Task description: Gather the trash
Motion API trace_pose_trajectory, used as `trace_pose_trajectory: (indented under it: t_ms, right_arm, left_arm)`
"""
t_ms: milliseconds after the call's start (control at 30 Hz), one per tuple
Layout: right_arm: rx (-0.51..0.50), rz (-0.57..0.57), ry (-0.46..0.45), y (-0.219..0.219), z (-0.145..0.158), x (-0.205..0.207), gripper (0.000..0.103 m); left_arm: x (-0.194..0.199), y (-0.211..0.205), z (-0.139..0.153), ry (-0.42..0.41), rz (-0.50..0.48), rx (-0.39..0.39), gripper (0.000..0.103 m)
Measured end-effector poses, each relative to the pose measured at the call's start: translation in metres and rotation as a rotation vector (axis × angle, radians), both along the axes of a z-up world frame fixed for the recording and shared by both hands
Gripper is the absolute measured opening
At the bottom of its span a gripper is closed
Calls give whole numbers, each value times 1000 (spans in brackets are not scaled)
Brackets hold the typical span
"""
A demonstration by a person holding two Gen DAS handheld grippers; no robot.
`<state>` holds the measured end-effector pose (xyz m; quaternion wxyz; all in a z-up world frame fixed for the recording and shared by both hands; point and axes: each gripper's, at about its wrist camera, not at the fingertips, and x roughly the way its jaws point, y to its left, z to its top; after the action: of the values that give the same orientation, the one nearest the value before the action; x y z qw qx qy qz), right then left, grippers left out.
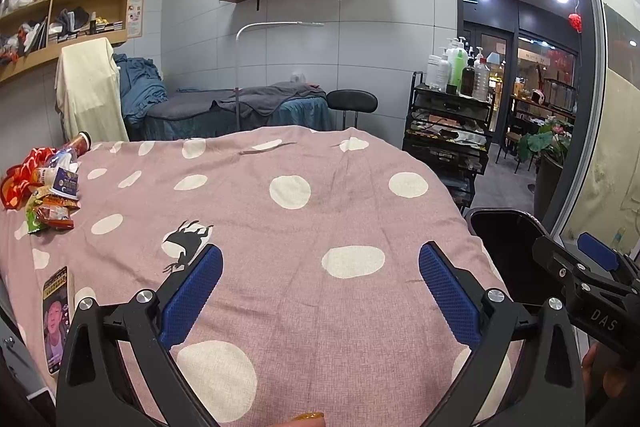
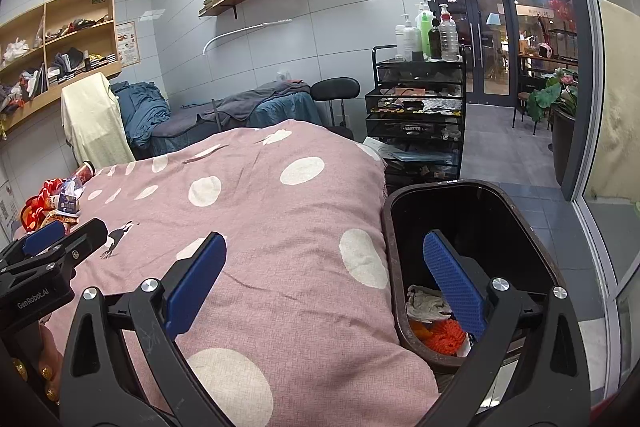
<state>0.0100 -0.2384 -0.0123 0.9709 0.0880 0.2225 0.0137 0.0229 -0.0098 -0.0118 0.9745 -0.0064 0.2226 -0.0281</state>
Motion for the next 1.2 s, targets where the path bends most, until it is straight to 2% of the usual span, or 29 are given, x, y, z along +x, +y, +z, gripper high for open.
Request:
trace_pose_trajectory:
  t_ms: [1200]
  right_arm:
    - [6, -4, 15, 0, -4, 2, 98]
  left_arm:
    - [-4, -4, -5, 11, -4, -3, 98]
